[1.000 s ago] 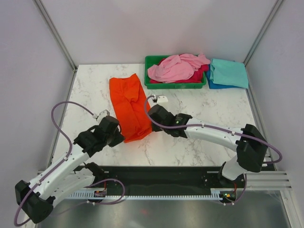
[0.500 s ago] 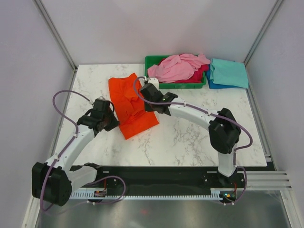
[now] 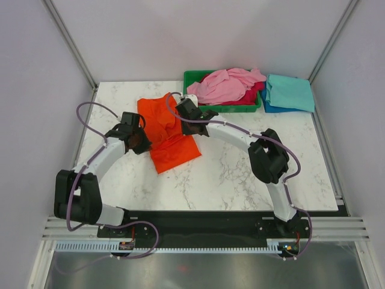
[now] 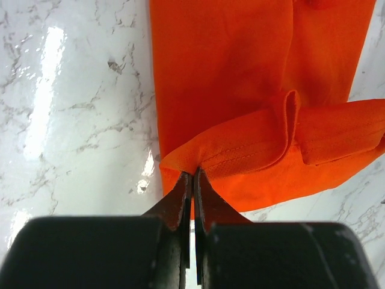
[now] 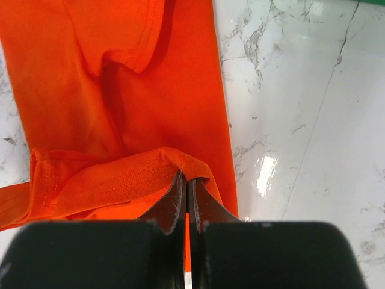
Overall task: Fold and stack the t-shirts
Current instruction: Fold the tshirt
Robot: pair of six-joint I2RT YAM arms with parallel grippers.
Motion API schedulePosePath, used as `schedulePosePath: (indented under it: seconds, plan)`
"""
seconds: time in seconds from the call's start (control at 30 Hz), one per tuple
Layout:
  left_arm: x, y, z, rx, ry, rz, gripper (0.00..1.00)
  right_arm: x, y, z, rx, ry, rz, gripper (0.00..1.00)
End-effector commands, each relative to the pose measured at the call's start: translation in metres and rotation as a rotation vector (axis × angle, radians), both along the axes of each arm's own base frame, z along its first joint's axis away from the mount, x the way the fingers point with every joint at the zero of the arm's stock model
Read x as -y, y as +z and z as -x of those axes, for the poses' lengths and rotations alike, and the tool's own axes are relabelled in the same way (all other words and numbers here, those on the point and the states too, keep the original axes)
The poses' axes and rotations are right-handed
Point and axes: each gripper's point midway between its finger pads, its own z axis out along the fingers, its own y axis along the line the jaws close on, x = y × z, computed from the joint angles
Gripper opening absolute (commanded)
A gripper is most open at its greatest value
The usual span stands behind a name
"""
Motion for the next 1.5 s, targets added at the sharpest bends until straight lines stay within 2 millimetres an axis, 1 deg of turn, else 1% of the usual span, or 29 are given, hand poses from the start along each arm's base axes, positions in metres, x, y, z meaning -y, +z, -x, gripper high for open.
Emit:
schedulePosePath:
  seconds: [0.0, 0.2, 0.37, 0.4, 0.43, 0.5, 0.53, 0.57, 0.63, 0.67, 0.73, 0.77, 0.83, 0.87, 0.9, 0.93, 0.97, 1.0, 1.03, 1.07, 1.13, 1.17, 1.2, 1.23, 1.27, 1.33, 1.37, 1.43, 1.47]
  plan:
    - [0.005, 0.005, -0.024, 0.039, -0.053, 0.002, 0.02, -0.004, -0.001, -0.016, 0.009, 0.006, -0.008, 0.0]
    - [0.002, -0.014, -0.035, -0.002, -0.039, -0.009, 0.02, -0.004, -0.012, -0.032, 0.013, 0.001, -0.003, 0.0]
    - [-0.001, -0.024, -0.045, -0.031, -0.037, -0.009, 0.02, -0.002, -0.022, -0.045, -0.001, -0.004, -0.015, 0.0]
    - [0.001, -0.022, -0.049, -0.026, -0.048, -0.004, 0.02, -0.004, -0.025, -0.046, -0.011, 0.005, -0.021, 0.01]
    - [0.001, -0.029, -0.05, -0.046, -0.053, 0.0, 0.02, -0.003, -0.027, -0.048, -0.015, 0.006, -0.022, 0.07]
    - [0.002, -0.027, -0.057, -0.046, -0.057, 0.024, 0.07, -0.003, -0.03, -0.054, -0.015, 0.002, -0.027, 0.18]
    - [0.002, -0.029, -0.058, -0.058, -0.055, 0.031, 0.13, -0.002, -0.028, -0.058, -0.012, -0.001, -0.033, 0.35]
    - [0.0, -0.028, -0.061, -0.059, -0.048, 0.039, 0.23, -0.003, -0.023, -0.065, 0.002, -0.004, -0.041, 0.46]
    - [0.001, -0.013, -0.074, -0.036, -0.046, 0.07, 0.32, 0.0, -0.012, -0.077, 0.024, -0.018, -0.046, 0.67]
    - [-0.002, 0.0, -0.085, -0.018, -0.042, 0.077, 0.4, -0.004, 0.008, -0.089, 0.065, -0.018, -0.073, 0.7]
    - [-0.007, 0.015, -0.09, -0.022, -0.031, 0.083, 0.48, 0.0, 0.032, -0.101, 0.096, -0.024, -0.082, 0.74]
    - [-0.009, 0.036, -0.101, 0.023, -0.028, 0.081, 0.51, -0.001, 0.063, -0.11, 0.147, -0.024, -0.116, 0.75]
    - [-0.013, 0.057, -0.106, 0.061, -0.022, 0.063, 0.57, 0.003, 0.088, -0.112, 0.185, -0.023, -0.131, 0.77]
    - [-0.014, 0.075, -0.107, 0.1, -0.023, 0.055, 0.59, 0.01, 0.103, -0.107, 0.201, -0.032, -0.139, 0.77]
    - [-0.016, 0.081, -0.106, 0.116, -0.02, 0.047, 0.6, 0.012, 0.108, -0.105, 0.214, -0.033, -0.146, 0.77]
    - [-0.018, 0.086, -0.103, 0.128, -0.018, 0.037, 0.61, 0.015, 0.108, -0.1, 0.211, -0.03, -0.155, 0.77]
    - [-0.017, 0.083, -0.097, 0.124, -0.022, 0.023, 0.63, 0.022, 0.096, -0.082, 0.172, -0.017, -0.148, 0.77]
    - [-0.021, 0.092, -0.091, 0.148, -0.011, 0.005, 0.63, 0.021, 0.097, -0.078, 0.18, -0.008, -0.173, 0.77]
    - [-0.022, 0.089, -0.085, 0.142, -0.011, 0.005, 0.64, 0.023, 0.09, -0.07, 0.159, -0.002, -0.184, 0.77]
    - [-0.021, 0.075, -0.073, 0.108, -0.011, 0.008, 0.63, 0.032, 0.071, -0.052, 0.115, 0.005, -0.173, 0.77]
    - [-0.01, 0.077, -0.058, 0.135, -0.051, 0.052, 0.64, 0.03, 0.059, -0.037, 0.082, 0.033, -0.215, 0.76]
    - [-0.004, 0.057, -0.041, 0.104, -0.078, 0.063, 0.65, 0.037, 0.044, -0.021, 0.047, 0.042, -0.209, 0.76]
    - [0.003, 0.057, -0.037, 0.137, -0.101, 0.08, 0.67, 0.033, 0.042, -0.015, 0.041, 0.066, -0.24, 0.76]
    - [0.012, 0.066, -0.027, 0.186, -0.131, 0.087, 0.67, 0.036, 0.037, -0.011, 0.034, 0.061, -0.246, 0.75]
    - [0.014, 0.048, -0.011, 0.15, -0.138, 0.092, 0.68, 0.037, 0.025, 0.003, -0.001, 0.082, -0.256, 0.75]
    - [0.019, 0.049, 0.003, 0.179, -0.152, 0.109, 0.68, 0.035, 0.023, 0.013, -0.013, 0.102, -0.295, 0.73]
    - [0.018, 0.038, 0.013, 0.153, -0.147, 0.114, 0.68, 0.039, 0.008, 0.022, -0.045, 0.106, -0.289, 0.73]
    - [0.022, 0.036, 0.024, 0.153, -0.162, 0.136, 0.68, 0.038, 0.001, 0.027, -0.057, 0.109, -0.305, 0.71]
    - [0.022, 0.031, 0.03, 0.14, -0.165, 0.14, 0.67, 0.042, -0.01, 0.031, -0.075, 0.102, -0.292, 0.71]
